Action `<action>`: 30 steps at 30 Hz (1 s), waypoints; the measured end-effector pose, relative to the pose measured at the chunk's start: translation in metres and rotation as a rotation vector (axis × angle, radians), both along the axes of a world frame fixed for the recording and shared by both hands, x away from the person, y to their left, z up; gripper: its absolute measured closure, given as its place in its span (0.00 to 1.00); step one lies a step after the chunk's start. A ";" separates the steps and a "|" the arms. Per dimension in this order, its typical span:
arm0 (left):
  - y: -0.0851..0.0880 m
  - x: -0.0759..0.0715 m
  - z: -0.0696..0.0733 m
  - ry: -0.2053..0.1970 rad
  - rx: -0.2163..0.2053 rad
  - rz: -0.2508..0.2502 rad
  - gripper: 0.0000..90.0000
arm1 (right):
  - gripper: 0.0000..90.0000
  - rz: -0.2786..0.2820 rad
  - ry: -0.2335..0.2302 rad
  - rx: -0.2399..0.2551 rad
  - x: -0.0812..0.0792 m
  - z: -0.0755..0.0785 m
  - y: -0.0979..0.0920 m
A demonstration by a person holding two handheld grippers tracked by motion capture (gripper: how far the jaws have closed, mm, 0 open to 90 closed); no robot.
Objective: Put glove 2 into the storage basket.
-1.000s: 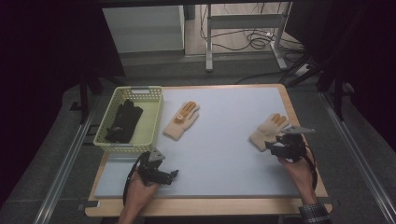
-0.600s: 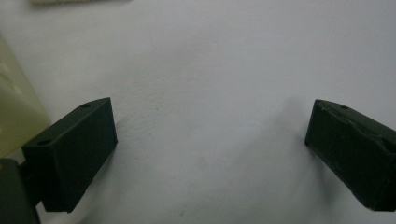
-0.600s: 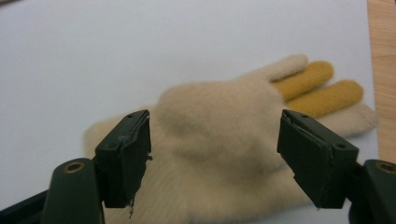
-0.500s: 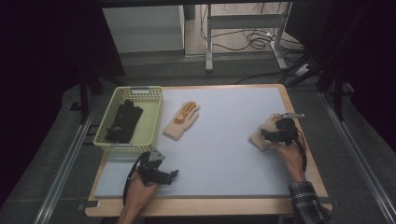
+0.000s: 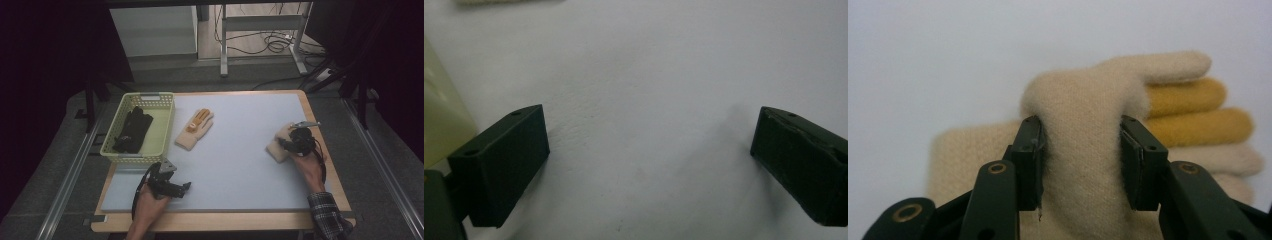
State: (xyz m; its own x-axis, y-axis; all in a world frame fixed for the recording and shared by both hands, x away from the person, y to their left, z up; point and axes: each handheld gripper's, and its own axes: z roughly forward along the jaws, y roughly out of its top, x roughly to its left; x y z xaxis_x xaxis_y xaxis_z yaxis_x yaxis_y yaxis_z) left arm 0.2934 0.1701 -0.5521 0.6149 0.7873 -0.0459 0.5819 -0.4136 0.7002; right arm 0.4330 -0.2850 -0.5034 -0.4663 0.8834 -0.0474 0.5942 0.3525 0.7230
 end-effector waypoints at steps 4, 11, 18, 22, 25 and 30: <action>0.000 0.000 0.000 0.000 0.000 0.000 0.03 | 0.63 0.077 -0.031 0.016 -0.018 0.018 0.012; 0.000 0.000 0.000 -0.001 0.002 -0.002 0.03 | 0.62 0.278 -0.055 0.054 -0.057 0.043 0.051; 0.000 0.000 0.000 -0.002 -0.001 0.001 0.03 | 0.61 0.552 -0.027 0.054 -0.091 0.044 0.109; 0.000 0.000 0.000 -0.001 -0.003 0.002 0.03 | 0.60 0.657 0.013 0.025 -0.104 0.025 0.138; 0.000 0.000 0.000 -0.002 -0.003 0.002 0.03 | 0.46 0.680 0.053 0.023 -0.107 0.005 0.152; 0.000 0.000 0.000 -0.001 -0.003 0.002 0.03 | 0.36 0.601 0.031 0.098 -0.100 0.012 0.135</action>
State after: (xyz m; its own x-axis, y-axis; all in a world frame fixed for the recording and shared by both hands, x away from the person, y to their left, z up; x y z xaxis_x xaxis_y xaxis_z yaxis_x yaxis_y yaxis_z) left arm 0.2934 0.1699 -0.5522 0.6132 0.7885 -0.0475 0.5820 -0.4103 0.7021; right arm 0.3335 -0.1502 -0.4917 -0.8844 0.4649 0.0426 0.3334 0.5652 0.7546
